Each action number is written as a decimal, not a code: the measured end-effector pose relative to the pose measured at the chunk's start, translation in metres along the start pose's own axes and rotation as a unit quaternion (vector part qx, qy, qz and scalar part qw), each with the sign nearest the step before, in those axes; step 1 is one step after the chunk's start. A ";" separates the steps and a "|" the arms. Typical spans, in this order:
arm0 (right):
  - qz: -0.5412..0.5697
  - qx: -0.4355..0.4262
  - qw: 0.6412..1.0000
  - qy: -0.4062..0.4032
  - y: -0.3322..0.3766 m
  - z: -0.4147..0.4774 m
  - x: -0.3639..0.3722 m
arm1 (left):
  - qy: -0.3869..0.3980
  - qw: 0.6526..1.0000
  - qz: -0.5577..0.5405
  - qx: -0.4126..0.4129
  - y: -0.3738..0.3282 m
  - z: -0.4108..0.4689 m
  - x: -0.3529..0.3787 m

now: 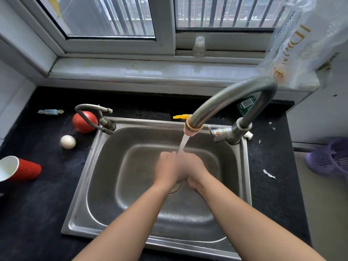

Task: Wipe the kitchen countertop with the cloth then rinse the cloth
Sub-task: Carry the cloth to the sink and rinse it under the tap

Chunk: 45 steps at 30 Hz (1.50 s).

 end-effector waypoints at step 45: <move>-0.055 -0.375 0.921 -0.088 0.023 -0.050 -0.046 | 0.201 0.891 -0.346 -0.215 -0.011 -0.047 0.016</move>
Point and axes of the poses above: each hand's wrist, its own z-axis towards the middle knuckle, its own x-axis out of the palm, y = z × x, the point moved 4 cm from there along z, towards the middle knuckle, and after that the axes turned 8 degrees about -y, right-handed, at the moved point
